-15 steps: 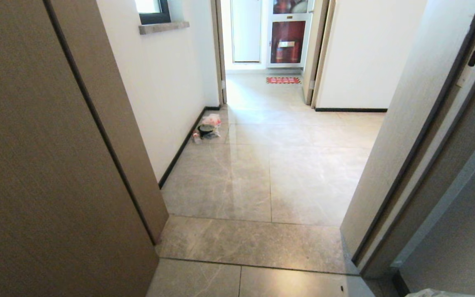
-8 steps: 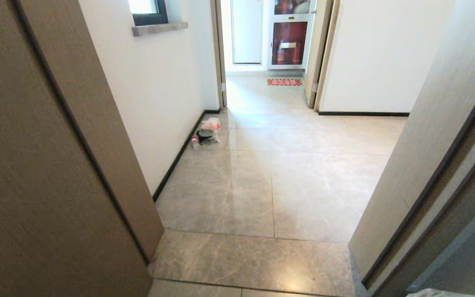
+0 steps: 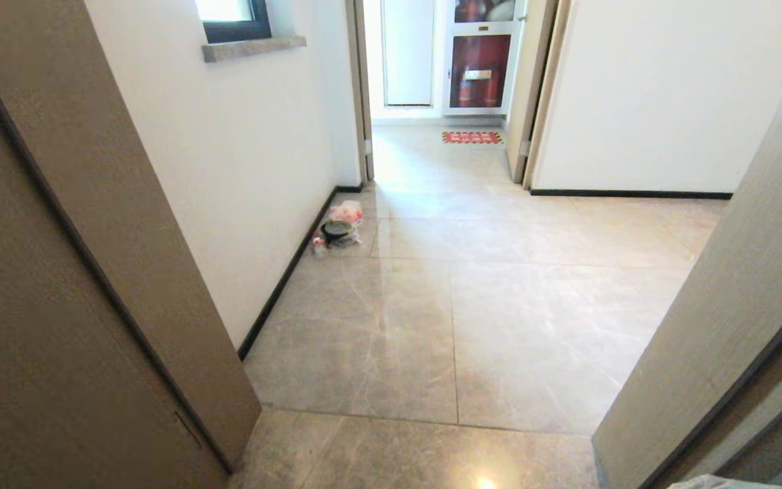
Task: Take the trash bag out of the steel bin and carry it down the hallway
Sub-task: Put the trash bag at the door
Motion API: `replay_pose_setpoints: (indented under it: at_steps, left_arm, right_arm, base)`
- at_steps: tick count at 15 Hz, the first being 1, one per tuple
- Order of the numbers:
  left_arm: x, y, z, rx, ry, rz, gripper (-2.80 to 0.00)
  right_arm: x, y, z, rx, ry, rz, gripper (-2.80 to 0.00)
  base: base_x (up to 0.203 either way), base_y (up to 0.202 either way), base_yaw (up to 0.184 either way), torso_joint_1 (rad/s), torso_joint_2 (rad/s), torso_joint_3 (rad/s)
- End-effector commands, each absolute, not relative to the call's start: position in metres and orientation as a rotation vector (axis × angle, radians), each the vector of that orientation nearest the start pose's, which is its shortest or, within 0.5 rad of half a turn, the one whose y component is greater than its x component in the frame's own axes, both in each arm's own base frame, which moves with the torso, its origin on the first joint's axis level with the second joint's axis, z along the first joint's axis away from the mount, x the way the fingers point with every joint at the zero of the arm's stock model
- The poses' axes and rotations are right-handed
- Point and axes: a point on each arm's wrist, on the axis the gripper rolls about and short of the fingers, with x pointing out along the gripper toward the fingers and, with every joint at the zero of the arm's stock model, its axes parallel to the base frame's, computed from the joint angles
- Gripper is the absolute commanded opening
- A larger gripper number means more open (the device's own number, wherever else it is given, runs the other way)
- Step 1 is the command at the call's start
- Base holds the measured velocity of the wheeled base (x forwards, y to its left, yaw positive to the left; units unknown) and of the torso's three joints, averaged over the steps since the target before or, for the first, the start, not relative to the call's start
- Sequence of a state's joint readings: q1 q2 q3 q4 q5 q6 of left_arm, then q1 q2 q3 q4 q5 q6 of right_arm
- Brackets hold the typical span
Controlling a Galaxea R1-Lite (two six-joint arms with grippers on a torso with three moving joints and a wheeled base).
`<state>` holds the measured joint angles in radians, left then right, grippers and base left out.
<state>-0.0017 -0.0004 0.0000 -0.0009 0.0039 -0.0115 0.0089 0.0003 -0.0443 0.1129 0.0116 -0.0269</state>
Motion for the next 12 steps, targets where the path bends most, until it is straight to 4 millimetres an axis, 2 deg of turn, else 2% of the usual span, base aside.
replay_pose_setpoints:
  at_steps: [1,12]
  left_arm:
    - [-0.0227,0.0001,0.0752,-0.012,0.000,0.003,-2.80]
    - [-0.0227,0.0001,0.0752,-0.012,0.000,0.003,-2.80]
  right_arm:
    - [-0.0265,0.0000,0.0761,-0.027,0.070,0.022,-2.80]
    - [-0.0265,0.0000,0.0761,-0.027,0.070,0.022,-2.80]
  base:
    - [0.190,0.000,0.001,0.005,0.00,0.003]
    - [0.193,0.000,0.001,0.003,0.00,0.001]
